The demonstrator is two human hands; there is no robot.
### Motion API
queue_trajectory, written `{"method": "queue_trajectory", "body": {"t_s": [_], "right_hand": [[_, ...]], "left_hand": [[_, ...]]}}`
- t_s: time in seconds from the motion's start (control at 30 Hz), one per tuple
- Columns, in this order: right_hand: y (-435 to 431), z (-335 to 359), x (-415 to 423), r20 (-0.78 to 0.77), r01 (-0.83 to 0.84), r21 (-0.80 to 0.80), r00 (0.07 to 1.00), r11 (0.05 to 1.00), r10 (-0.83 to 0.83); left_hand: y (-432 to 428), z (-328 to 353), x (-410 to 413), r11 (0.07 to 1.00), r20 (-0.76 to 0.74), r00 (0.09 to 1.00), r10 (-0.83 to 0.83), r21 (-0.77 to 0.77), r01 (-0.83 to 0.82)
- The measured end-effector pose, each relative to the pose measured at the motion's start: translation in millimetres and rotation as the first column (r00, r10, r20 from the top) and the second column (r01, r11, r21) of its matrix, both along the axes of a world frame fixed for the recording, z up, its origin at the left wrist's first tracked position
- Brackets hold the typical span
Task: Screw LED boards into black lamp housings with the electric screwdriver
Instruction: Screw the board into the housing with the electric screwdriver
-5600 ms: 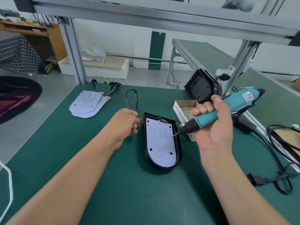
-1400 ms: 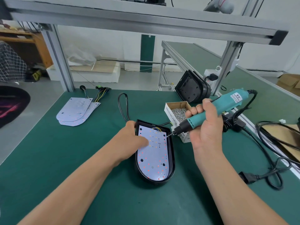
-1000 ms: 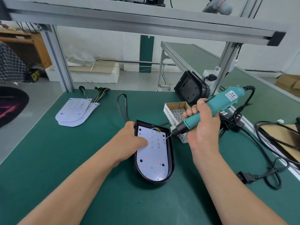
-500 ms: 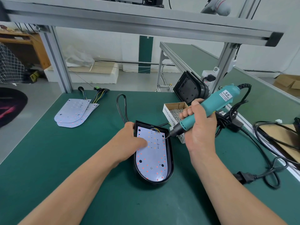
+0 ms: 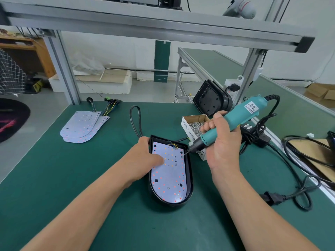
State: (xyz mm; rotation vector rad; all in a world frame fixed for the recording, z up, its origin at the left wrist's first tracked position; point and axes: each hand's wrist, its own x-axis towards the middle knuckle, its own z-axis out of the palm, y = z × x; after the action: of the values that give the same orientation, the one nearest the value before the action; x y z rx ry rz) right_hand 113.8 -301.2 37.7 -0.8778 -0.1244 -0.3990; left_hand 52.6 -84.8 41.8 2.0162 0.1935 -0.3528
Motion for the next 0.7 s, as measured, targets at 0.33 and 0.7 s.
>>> {"method": "queue_trajectory", "body": {"t_s": [0.33, 0.7], "right_hand": [[2.2, -1.9, -0.1, 0.012, -0.006, -0.046, 1.000, 0.999, 0.007], [7.3, 5.5, -4.2, 0.086, -0.173, -0.243, 0.976, 0.954, 0.199]], "left_hand": [[0.7, -1.9, 0.9, 1.000, 0.010, 1.000, -0.002, -0.016, 0.002], [0.5, -1.9, 1.0, 1.000, 0.017, 1.000, -0.016, 0.001, 0.016]]}}
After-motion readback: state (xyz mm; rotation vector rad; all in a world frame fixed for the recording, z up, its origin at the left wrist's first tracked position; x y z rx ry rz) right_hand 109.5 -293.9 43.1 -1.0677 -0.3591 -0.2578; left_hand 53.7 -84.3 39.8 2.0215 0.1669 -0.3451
